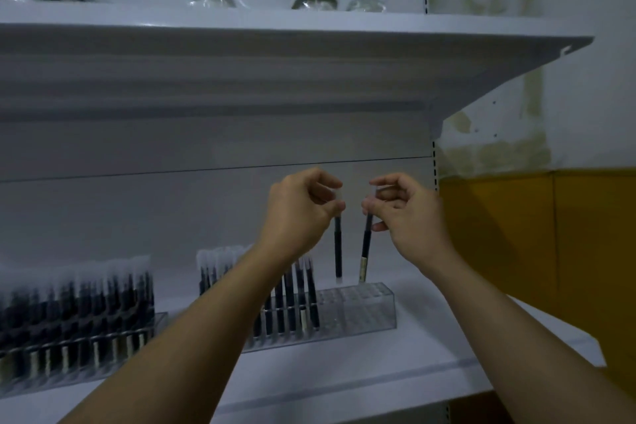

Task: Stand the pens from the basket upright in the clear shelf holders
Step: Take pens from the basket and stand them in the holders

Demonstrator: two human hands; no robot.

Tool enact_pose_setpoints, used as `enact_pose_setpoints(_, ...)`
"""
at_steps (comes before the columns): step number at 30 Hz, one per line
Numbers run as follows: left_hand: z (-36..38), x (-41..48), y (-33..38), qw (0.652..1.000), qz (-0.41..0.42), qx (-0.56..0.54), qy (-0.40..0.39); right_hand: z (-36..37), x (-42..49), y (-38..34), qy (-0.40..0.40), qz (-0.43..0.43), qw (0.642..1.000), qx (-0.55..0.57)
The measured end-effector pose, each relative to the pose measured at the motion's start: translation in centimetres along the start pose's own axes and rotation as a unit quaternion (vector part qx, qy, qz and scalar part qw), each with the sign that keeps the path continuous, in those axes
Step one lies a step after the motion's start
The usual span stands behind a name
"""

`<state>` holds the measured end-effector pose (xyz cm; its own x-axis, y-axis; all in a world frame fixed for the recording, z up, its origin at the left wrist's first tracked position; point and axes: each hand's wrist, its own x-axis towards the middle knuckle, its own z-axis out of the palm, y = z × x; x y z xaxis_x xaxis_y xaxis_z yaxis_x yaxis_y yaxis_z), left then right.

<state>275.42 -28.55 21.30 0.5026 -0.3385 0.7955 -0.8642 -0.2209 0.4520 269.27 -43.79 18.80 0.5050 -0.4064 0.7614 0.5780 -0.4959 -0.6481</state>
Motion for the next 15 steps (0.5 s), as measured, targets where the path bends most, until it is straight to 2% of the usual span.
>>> enact_pose_setpoints(15, 1.9, 1.1, -5.5, 0.997, -0.042, 0.064, -0.008, 5.1, 1.9, 6.1, -0.023, 0.052, 0.998, 0.012)
